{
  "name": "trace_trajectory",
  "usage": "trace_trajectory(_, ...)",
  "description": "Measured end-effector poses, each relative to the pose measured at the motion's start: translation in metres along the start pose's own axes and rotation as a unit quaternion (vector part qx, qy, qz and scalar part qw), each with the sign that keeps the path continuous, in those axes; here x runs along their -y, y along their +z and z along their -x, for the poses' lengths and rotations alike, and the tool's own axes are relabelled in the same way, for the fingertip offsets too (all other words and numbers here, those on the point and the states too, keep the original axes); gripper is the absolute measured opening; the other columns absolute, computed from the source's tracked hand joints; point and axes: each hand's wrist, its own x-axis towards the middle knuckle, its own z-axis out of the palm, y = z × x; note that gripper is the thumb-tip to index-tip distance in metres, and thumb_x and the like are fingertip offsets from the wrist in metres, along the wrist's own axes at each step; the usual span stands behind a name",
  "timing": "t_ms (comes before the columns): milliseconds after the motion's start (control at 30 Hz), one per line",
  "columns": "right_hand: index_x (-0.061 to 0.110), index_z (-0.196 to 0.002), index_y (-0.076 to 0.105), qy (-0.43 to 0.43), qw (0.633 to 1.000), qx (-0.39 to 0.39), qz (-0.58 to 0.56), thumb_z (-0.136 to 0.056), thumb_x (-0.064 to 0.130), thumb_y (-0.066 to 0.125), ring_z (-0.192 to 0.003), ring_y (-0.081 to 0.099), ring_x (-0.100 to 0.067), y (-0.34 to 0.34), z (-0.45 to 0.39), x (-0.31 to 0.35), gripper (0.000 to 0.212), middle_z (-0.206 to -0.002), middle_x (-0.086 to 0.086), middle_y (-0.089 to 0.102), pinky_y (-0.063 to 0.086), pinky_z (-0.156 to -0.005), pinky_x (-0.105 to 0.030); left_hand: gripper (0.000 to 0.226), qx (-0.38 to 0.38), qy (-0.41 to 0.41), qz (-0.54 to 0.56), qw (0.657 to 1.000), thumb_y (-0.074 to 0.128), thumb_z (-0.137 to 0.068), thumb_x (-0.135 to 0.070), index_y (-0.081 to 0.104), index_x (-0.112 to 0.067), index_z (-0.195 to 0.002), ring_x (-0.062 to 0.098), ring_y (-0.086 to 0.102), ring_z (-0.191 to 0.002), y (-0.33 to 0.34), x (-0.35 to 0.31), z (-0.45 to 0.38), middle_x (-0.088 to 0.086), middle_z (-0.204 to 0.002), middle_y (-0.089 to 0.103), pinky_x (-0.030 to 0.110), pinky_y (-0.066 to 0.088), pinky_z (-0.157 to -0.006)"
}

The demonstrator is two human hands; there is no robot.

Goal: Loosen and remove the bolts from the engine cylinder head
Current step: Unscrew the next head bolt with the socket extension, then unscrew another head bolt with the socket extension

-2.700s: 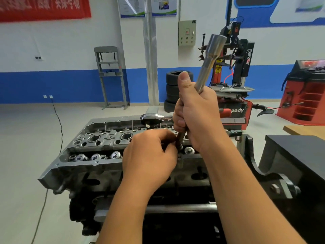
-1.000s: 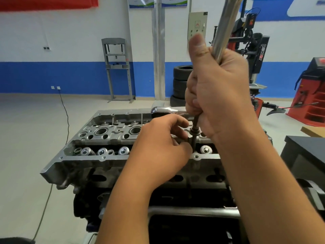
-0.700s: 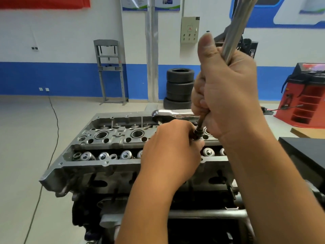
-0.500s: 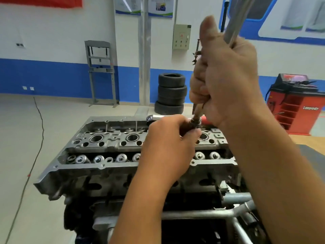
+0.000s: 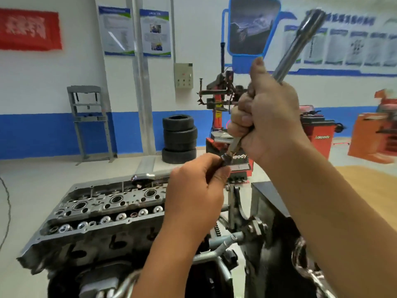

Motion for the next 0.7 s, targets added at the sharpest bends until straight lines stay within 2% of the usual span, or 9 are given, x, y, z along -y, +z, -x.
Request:
trace_trajectory(100,0.022,-0.075,0.032,-0.031,0.998,-0.059,-0.016,-0.107,0.044,0.054,-0.042,0.019,-0.014,-0.052,0.015,0.037,0.044,-0.049,0.004,0.024,0.023,-0.045,-0.023,0.004,0.039,0.033,-0.038,0.998,0.074,-0.095,-0.03,0.077,-0.029,-0.093,0.013,0.064,-0.072,0.039,-0.043,0.003,-0.013,-0.075,0.071,0.04,0.054,-0.066)
trace_trajectory(200,0.023,-0.069,0.03,-0.047,0.992,-0.104,-0.056,-0.107,0.046,0.052,-0.039,0.017,-0.014,-0.116,0.038,0.076,0.05,-0.049,0.003,0.02,0.022,-0.044,-0.021,0.006,0.079,0.042,-0.008,0.996,0.072,-0.093,-0.03,0.077,-0.029,-0.09,0.017,0.064,-0.074,0.088,-0.088,0.018,-0.012,-0.075,0.07,0.042,0.054,-0.067)
trace_trajectory(367,0.023,-0.063,0.032,-0.1,0.971,-0.213,-0.051,-0.107,0.044,0.053,-0.043,0.016,-0.015,-0.234,0.097,0.122,0.053,-0.052,0.002,0.019,0.021,-0.044,-0.024,0.011,0.185,0.039,-0.064,0.98,0.071,-0.094,-0.037,0.078,-0.033,-0.101,0.028,0.065,-0.097,0.191,-0.152,0.061,0.0,-0.094,0.073,0.047,0.055,-0.083)
trace_trajectory(433,0.022,-0.067,0.037,-0.106,0.953,-0.278,-0.056,-0.105,0.046,0.056,-0.043,0.02,-0.014,-0.284,0.117,0.14,0.049,-0.053,0.003,0.023,0.022,-0.045,-0.025,0.01,0.219,0.04,-0.045,0.974,0.072,-0.095,-0.035,0.078,-0.03,-0.1,0.028,0.064,-0.096,0.233,-0.176,0.084,-0.001,-0.092,0.072,0.047,0.055,-0.082)
trace_trajectory(533,0.022,-0.074,0.039,-0.093,0.919,-0.373,-0.086,-0.104,0.05,0.056,-0.043,0.023,-0.012,-0.354,0.143,0.165,0.044,-0.054,0.005,0.027,0.023,-0.043,-0.024,0.006,0.307,0.032,-0.019,0.951,0.069,-0.099,-0.035,0.073,-0.031,-0.097,0.02,0.063,-0.084,0.29,-0.209,0.112,-0.006,-0.087,0.065,0.04,0.054,-0.071)
trace_trajectory(600,0.023,-0.071,0.039,-0.083,0.896,-0.423,-0.106,-0.104,0.053,0.054,-0.043,0.023,-0.012,-0.391,0.16,0.175,0.047,-0.054,0.006,0.028,0.022,-0.043,-0.024,0.009,0.362,0.043,-0.039,0.93,0.065,-0.1,-0.04,0.066,-0.037,-0.092,0.014,0.06,-0.078,0.317,-0.22,0.127,-0.011,-0.084,0.061,0.035,0.051,-0.065)
trace_trajectory(700,0.023,-0.071,0.04,-0.086,0.861,-0.491,-0.103,-0.104,0.054,0.053,-0.043,0.024,-0.011,-0.437,0.182,0.183,0.048,-0.055,0.006,0.03,0.021,-0.044,-0.024,0.011,0.402,0.064,-0.091,0.909,0.063,-0.101,-0.044,0.063,-0.04,-0.091,0.015,0.061,-0.079,0.349,-0.22,0.134,-0.013,-0.085,0.062,0.034,0.053,-0.067)
